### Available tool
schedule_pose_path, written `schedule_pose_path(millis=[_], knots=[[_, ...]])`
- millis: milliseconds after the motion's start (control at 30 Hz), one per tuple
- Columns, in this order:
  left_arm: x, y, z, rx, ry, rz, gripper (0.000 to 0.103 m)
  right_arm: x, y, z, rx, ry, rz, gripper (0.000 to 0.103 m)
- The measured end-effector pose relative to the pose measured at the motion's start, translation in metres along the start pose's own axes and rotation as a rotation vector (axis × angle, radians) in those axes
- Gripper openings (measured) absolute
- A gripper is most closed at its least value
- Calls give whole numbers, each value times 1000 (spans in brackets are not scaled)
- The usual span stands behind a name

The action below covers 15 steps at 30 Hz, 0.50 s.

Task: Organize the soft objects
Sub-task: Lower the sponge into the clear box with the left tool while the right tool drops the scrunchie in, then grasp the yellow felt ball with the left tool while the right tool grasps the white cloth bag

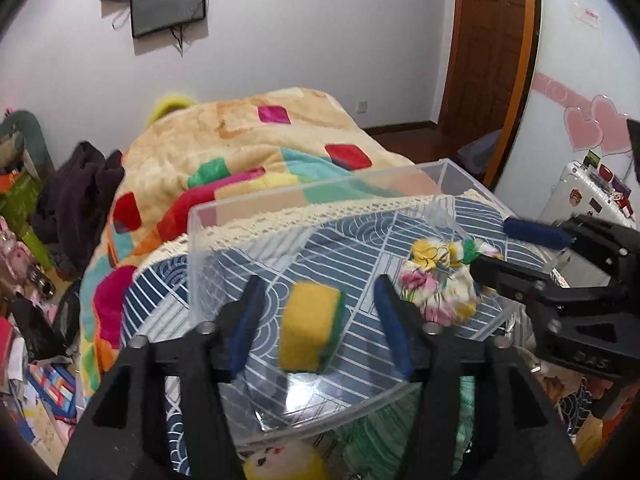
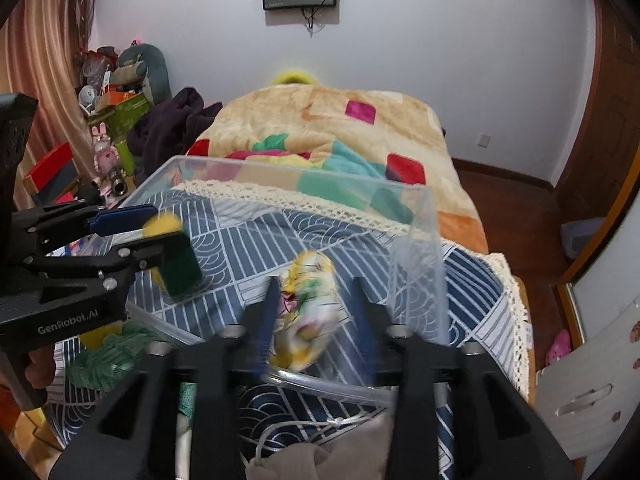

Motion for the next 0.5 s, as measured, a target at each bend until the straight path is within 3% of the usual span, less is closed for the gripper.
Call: schedule_pose_path(millis=[33,200,267,333,500], knots=[[1,-5,2,-6,15,16,62,-1,-3,-1,8,0,17,57],[2,-29,6,-18,43,73,82,-5,-22,1,19,6,87,62],[3,-40,4,-9,27,97,87,-7,-32,3,19,23,122,74],[3,-50,0,5,0,113,92,-7,-42,3,25,34,156,79],[10,-72,-13,31,-72,152,95,-2,-64,4,30,48,219,82]])
Point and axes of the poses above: each gripper's, at about its wrist camera, not at the fingertips, and y roughly the way its jaws point, z to its right, x to its underside, the point moved 3 cm from there along y, roughly the way its jaws point, and after that the axes turned 3 degrees about -z, right-handed, at the moved point
